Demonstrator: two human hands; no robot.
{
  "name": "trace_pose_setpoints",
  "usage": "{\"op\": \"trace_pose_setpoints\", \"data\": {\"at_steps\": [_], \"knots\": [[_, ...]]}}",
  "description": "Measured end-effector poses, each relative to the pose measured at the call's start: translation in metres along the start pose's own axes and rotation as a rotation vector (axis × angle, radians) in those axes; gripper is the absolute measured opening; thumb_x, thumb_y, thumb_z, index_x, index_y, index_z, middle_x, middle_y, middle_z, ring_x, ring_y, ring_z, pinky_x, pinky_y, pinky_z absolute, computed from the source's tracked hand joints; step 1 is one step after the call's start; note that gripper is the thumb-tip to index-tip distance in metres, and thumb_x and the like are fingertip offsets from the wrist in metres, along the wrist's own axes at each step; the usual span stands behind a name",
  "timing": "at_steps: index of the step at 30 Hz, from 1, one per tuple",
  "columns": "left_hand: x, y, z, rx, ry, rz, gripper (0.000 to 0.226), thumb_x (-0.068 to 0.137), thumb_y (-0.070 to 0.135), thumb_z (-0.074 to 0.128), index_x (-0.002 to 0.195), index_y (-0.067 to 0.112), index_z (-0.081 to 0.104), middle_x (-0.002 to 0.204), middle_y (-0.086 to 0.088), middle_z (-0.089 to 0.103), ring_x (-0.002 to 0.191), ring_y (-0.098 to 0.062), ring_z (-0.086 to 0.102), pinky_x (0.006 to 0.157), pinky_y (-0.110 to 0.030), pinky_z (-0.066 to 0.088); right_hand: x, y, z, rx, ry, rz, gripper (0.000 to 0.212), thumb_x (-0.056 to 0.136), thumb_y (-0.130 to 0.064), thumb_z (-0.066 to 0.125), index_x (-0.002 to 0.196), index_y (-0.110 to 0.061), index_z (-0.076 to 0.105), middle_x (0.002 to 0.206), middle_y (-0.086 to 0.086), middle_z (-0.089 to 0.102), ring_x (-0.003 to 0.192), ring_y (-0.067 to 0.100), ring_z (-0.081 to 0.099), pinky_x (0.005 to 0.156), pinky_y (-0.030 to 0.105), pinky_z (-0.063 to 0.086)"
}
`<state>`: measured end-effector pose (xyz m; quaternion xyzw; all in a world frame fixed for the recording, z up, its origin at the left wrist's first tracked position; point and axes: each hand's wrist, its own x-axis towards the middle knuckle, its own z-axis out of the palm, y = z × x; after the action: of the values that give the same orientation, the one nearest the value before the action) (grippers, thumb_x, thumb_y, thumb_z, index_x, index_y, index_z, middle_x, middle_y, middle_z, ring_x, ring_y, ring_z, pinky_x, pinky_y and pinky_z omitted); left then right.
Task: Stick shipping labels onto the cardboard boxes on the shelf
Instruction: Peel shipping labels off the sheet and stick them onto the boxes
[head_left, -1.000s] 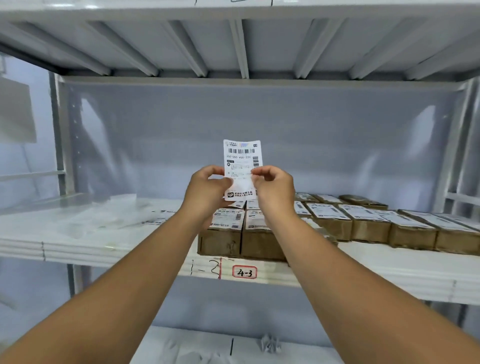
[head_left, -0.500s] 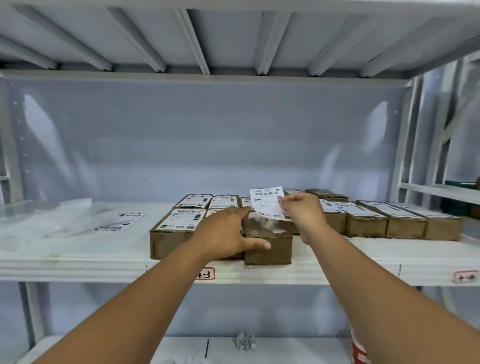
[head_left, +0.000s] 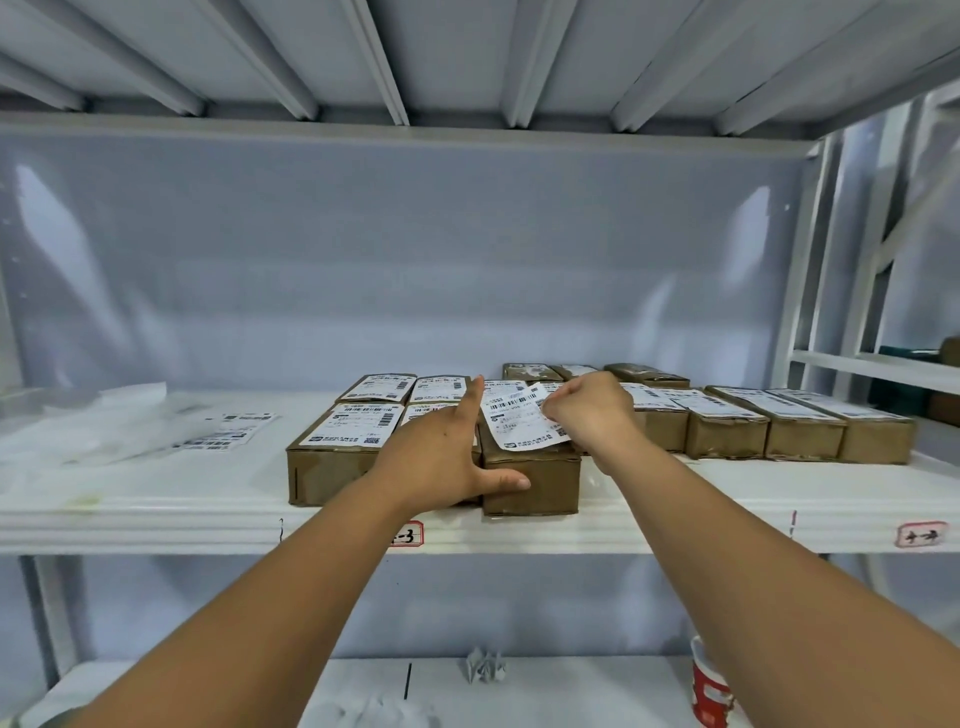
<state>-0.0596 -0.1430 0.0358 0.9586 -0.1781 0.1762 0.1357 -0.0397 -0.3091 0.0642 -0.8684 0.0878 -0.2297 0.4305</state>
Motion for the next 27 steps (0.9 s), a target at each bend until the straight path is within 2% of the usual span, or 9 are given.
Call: {"op": "trace_pose_setpoints", "data": {"at_steps": [6,8,13,17,20,25,27], "knots": [[0.001,-0.001,0.001,-0.01,0.017,-0.001,0.118,0.062,0.079,0.059,0.15,0.03,-0.005,0.137,0.004,0.051,0.123,-0.02,0.048,0.098,-0.036,0.043,0.005,0.003,0.006,-0.054,0.016,-0.006,0.017,0.077,-0.01,0.059,0.086,-0.008,0.074,0.086,0.007,0.071,0.087,0.025,0.062,0.065,0.026,0.048],[0.001,-0.001,0.001,-0.009,0.019,0.002,0.118,0.061,0.079,0.059,0.15,0.03,-0.002,0.134,0.004,0.053,0.121,-0.02,0.05,0.096,-0.038,0.045,0.007,0.004,0.007,-0.082,0.011,0.002,0.016,0.076,-0.012,0.06,0.087,-0.011,0.072,0.09,0.007,0.07,0.09,0.024,0.061,0.065,0.024,0.045],[0.002,-0.002,0.002,-0.004,0.023,0.014,0.115,0.061,0.08,0.058,0.15,0.031,0.002,0.135,0.005,0.053,0.122,-0.019,0.049,0.097,-0.037,0.045,0.013,0.001,0.008,-0.165,-0.005,-0.011,0.014,0.074,-0.014,0.061,0.086,-0.011,0.07,0.088,0.006,0.068,0.087,0.025,0.062,0.065,0.024,0.044],[0.002,-0.002,0.002,0.004,0.02,0.029,0.108,0.063,0.079,0.057,0.149,0.033,0.01,0.141,0.005,0.048,0.126,-0.019,0.046,0.098,-0.034,0.043,0.014,0.0,0.009,-0.215,-0.009,-0.03,0.002,0.075,-0.011,0.061,0.075,-0.012,0.059,0.079,0.006,0.059,0.076,0.025,0.055,0.057,0.023,0.037],[0.002,-0.001,0.001,0.017,0.013,0.029,0.105,0.065,0.078,0.057,0.149,0.032,0.011,0.144,0.006,0.043,0.129,-0.019,0.043,0.099,-0.034,0.04,0.016,-0.001,0.008,-0.222,-0.016,-0.025,0.016,0.075,-0.01,0.061,0.064,-0.014,0.05,0.076,0.006,0.056,0.072,0.025,0.055,0.047,0.021,0.033],[0.001,0.0,-0.001,0.025,0.011,0.038,0.1,0.067,0.076,0.057,0.147,0.032,0.017,0.145,0.006,0.042,0.13,-0.017,0.041,0.1,-0.034,0.039,0.017,-0.001,0.008,-0.239,-0.03,-0.024,0.009,0.075,-0.01,0.06,0.074,-0.012,0.052,0.079,0.007,0.055,0.072,0.025,0.054,0.044,0.021,0.03],[0.0,-0.001,0.0,0.016,0.012,0.039,0.098,0.067,0.076,0.058,0.146,0.033,0.02,0.144,0.007,0.042,0.13,-0.017,0.04,0.101,-0.034,0.039,0.017,0.0,0.009,-0.259,-0.027,-0.041,0.011,0.076,-0.01,0.059,0.071,-0.012,0.049,0.078,0.007,0.054,0.071,0.025,0.052,0.043,0.021,0.029]]}}
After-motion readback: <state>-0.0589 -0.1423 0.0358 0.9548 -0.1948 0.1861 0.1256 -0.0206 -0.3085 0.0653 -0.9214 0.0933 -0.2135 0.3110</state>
